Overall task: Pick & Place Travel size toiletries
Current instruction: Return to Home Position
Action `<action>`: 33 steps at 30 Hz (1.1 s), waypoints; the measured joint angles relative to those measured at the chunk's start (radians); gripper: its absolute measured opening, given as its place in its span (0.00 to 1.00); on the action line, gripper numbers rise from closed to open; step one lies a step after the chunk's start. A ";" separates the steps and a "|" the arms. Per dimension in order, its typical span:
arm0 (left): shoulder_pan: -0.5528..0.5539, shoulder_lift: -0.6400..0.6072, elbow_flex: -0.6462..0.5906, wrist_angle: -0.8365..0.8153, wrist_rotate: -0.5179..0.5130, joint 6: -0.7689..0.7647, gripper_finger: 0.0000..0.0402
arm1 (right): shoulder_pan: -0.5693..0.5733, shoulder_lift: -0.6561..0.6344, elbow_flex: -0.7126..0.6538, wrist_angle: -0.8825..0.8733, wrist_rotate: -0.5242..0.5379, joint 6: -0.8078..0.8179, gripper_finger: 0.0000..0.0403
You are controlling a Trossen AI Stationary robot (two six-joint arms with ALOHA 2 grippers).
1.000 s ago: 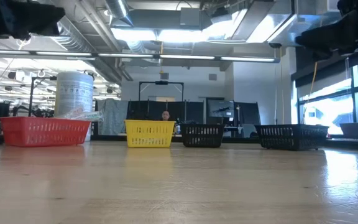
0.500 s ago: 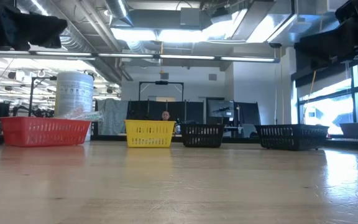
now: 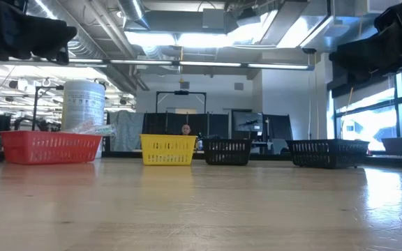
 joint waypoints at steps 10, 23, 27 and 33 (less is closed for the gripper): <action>0.000 0.000 0.000 0.009 -0.021 -0.011 0.22 | 0.000 0.000 0.000 -0.007 0.000 -0.001 0.35; 0.000 0.000 0.000 0.008 -0.021 -0.005 0.22 | 0.000 0.000 0.000 -0.007 0.004 -0.003 0.32; 0.000 0.000 0.000 0.007 -0.021 -0.004 0.22 | 0.000 0.000 0.000 -0.007 0.003 -0.002 0.30; 0.000 0.000 0.000 0.007 -0.021 -0.004 0.22 | 0.000 0.000 0.000 -0.007 0.003 -0.001 0.28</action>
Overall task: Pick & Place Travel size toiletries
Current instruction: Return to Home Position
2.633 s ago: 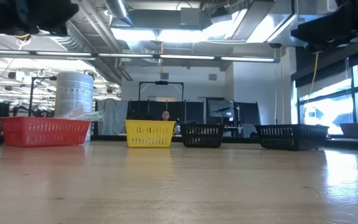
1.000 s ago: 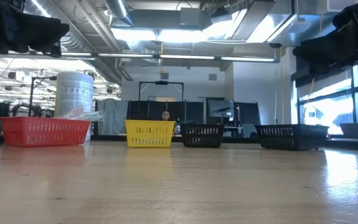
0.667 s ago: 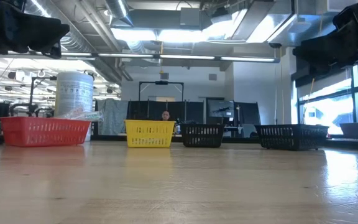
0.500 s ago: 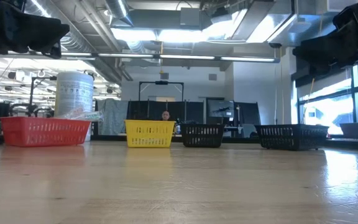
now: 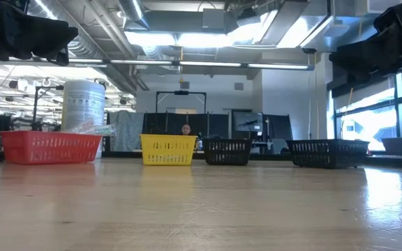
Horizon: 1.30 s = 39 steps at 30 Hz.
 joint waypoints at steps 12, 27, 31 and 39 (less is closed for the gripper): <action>0.000 0.000 0.000 0.000 0.000 0.000 0.22 | 0.000 0.000 0.001 0.000 0.000 0.000 0.26; 0.000 0.000 0.000 0.000 0.000 0.000 0.22 | 0.000 0.000 0.001 0.000 -0.001 0.000 0.33; 0.000 0.000 0.000 0.000 0.000 0.000 0.22 | 0.000 0.000 0.001 0.000 -0.001 0.000 0.35; 0.000 0.000 0.000 0.000 0.000 0.000 0.22 | 0.000 0.000 0.001 0.000 -0.003 0.000 0.37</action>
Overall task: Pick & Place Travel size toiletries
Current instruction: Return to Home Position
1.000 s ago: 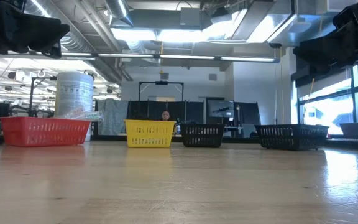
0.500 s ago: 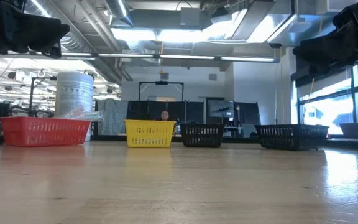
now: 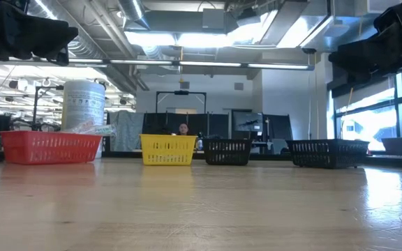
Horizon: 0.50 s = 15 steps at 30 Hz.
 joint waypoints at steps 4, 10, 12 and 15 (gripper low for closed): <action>0.000 0.000 0.000 0.000 0.000 0.000 0.22 | 0.000 0.000 0.000 0.000 0.000 0.000 0.37; 0.000 0.000 0.000 0.000 0.000 0.000 0.22 | 0.000 0.000 0.000 0.000 0.000 0.000 0.34; 0.000 0.000 0.000 0.000 0.000 0.000 0.22 | 0.000 0.000 0.000 0.000 0.000 0.000 0.33; 0.000 0.000 0.000 0.000 0.000 0.000 0.22 | 0.000 0.000 0.000 0.000 0.000 0.000 0.32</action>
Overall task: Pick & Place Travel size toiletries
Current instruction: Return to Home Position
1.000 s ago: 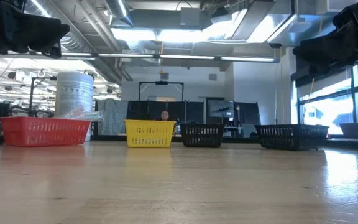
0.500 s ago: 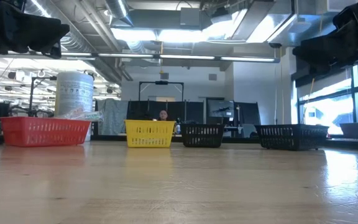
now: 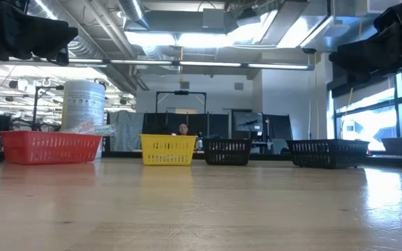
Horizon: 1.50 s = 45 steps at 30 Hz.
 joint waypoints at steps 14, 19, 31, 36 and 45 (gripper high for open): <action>0.000 0.000 0.000 0.000 0.000 0.000 0.22 | 0.000 0.000 0.000 0.000 0.003 0.000 0.26; 0.000 0.000 0.000 0.000 0.000 0.000 0.22 | 0.000 0.000 0.000 0.000 0.003 0.000 0.25; 0.000 0.000 0.000 0.000 0.000 0.000 0.22 | 0.000 0.000 0.000 0.000 0.002 0.000 0.29; 0.000 0.000 0.000 0.000 0.000 0.000 0.22 | 0.000 0.000 0.000 0.000 0.002 0.000 0.31; 0.000 0.000 0.000 0.000 0.000 0.000 0.22 | 0.000 0.000 0.000 0.000 0.002 0.000 0.35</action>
